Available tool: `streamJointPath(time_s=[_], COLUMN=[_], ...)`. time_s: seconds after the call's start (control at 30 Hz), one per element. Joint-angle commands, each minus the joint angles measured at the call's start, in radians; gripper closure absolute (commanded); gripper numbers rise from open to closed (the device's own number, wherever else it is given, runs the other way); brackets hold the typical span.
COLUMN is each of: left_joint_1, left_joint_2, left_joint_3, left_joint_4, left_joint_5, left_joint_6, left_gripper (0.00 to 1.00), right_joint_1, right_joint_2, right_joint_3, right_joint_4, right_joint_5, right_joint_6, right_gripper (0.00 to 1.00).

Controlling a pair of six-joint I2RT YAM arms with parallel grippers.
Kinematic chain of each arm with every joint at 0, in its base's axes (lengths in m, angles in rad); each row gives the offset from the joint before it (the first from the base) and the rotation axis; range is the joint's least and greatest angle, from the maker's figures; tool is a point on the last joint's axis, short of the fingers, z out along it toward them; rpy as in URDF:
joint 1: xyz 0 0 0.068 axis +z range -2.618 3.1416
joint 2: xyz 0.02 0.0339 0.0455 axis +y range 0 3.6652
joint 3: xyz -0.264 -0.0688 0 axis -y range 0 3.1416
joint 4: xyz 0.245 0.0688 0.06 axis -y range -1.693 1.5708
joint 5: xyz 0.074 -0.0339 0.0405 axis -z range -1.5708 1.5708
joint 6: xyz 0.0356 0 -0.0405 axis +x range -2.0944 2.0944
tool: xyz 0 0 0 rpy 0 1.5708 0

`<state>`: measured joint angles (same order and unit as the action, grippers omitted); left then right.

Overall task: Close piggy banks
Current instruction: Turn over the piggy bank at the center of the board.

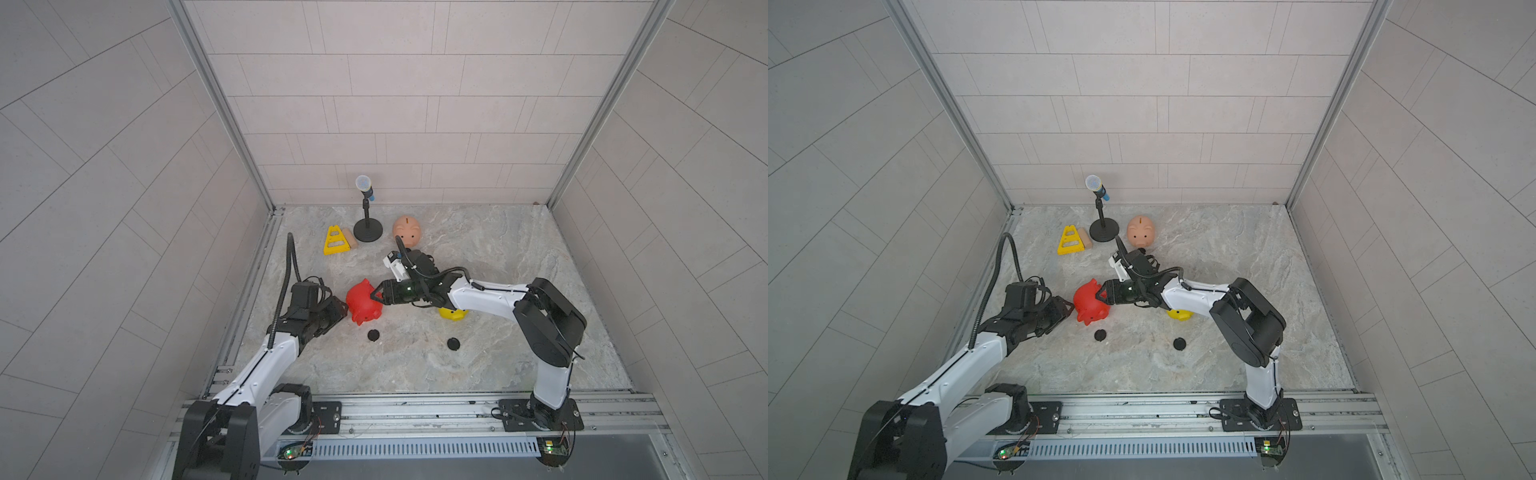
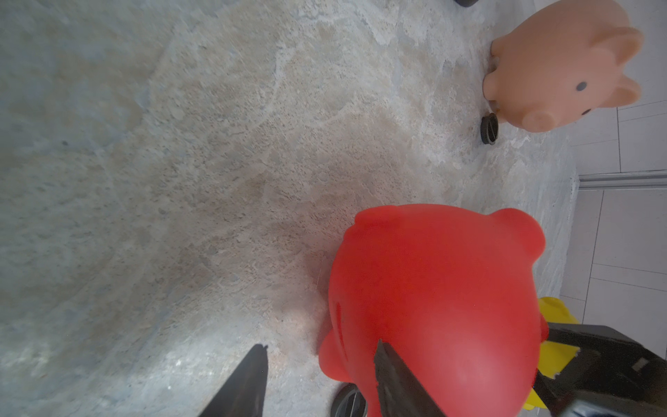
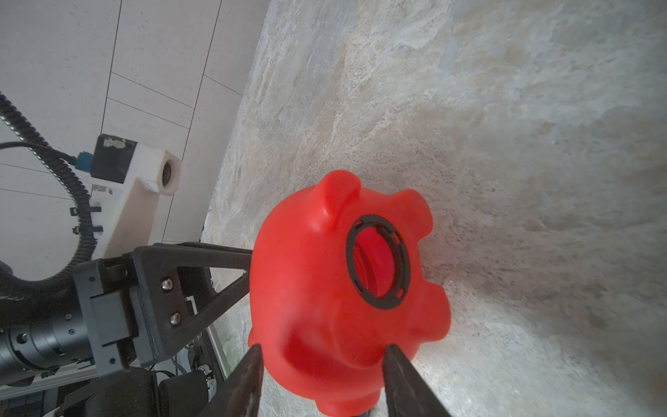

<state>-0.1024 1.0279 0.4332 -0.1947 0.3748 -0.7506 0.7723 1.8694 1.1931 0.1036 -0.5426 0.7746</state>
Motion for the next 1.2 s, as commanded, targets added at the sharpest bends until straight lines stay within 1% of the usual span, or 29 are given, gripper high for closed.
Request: streamJointPath(time_s=[0.0, 0.3, 0.63, 0.93, 1.17], left_joint_1=[0.004, 0.003, 0.003, 0.003, 0.003], left_joint_2=[0.008, 0.009, 0.027, 0.036, 0.040], left_joint_3=[0.009, 0.007, 0.002, 0.002, 0.004], left_joint_4=[0.017, 0.019, 0.030, 0.031, 0.028], left_joint_5=[0.006, 0.005, 0.008, 0.012, 0.011], left_joint_6=[0.016, 0.017, 0.020, 0.020, 0.021], left_gripper=[0.47, 0.47, 0.47, 0.47, 0.47], right_joint_1=[0.001, -0.005, -0.004, -0.004, 0.004], right_joint_2=[0.023, 0.051, 0.032, 0.017, 0.001], right_joint_3=[0.018, 0.025, 0.022, 0.020, 0.020], right_joint_4=[0.007, 0.013, 0.020, 0.059, 0.059], right_joint_5=[-0.010, -0.009, -0.033, -0.075, -0.082], right_joint_6=[0.002, 0.008, 0.019, 0.055, 0.065], right_gripper=[0.46, 0.42, 0.47, 0.48, 0.49])
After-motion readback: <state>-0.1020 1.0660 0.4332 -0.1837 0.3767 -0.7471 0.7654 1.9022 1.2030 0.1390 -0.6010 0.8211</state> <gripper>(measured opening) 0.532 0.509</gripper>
